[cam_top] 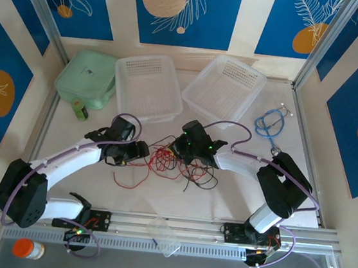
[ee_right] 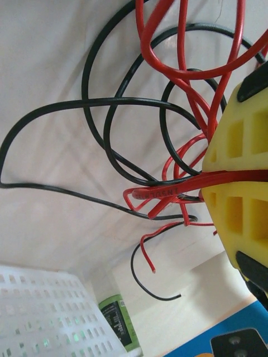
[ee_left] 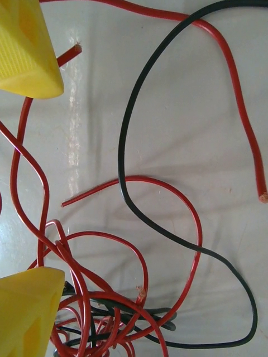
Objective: Untangle the cables
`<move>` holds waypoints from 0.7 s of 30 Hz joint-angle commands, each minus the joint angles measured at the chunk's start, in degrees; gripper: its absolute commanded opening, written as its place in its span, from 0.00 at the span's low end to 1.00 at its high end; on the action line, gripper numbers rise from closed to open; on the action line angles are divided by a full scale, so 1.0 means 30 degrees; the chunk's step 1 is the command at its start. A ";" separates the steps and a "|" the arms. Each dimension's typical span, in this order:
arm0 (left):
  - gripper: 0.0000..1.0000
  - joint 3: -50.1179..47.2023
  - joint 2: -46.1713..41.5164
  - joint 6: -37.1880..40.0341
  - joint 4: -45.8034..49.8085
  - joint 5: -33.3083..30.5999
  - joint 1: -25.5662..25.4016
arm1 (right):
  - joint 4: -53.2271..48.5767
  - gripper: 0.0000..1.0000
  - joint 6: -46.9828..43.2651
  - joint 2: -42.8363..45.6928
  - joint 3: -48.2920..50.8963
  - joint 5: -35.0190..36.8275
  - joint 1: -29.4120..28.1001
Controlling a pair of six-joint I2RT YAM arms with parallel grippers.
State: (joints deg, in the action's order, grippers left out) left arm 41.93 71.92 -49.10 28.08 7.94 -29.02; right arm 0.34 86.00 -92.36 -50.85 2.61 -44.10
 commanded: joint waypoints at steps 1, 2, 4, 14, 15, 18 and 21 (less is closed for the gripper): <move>0.79 -0.0085 -0.1266 -0.0609 0.1475 -0.0076 -0.0172 | 0.0232 0.00 0.0168 0.0463 0.0047 0.0279 0.0124; 0.80 0.0111 -0.1800 -0.0503 0.2272 -0.0520 -0.0187 | 0.0179 0.00 0.0108 0.0434 0.0017 0.0413 0.0108; 0.81 0.0831 -0.2740 -0.0145 0.4115 -0.1652 -0.0172 | 0.0157 0.00 0.0085 0.0353 0.0053 0.0531 0.0080; 0.76 -0.0136 -0.2529 -0.0855 0.4384 0.0837 -0.0282 | 0.0748 0.00 0.0090 -0.0139 0.0023 0.0519 -0.0094; 0.75 -0.0732 -0.2528 -0.1251 0.3670 0.1111 -0.0289 | 0.0766 0.00 0.0085 -0.0177 0.0015 0.0507 -0.0114; 0.75 -0.2160 -0.2687 -0.2419 0.1601 0.1413 -0.0347 | 0.0817 0.00 0.0047 -0.0225 0.0016 0.0506 -0.0162; 0.75 -0.2817 -0.3009 -0.3233 -0.0010 0.0506 -0.0361 | 0.0947 0.00 -0.0013 -0.0300 0.0059 0.0449 -0.0182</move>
State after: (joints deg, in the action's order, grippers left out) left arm 34.20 63.92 -54.78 35.03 9.43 -29.54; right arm 2.07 85.97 -92.71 -50.83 3.64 -44.25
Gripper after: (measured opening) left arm 0.748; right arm 0.085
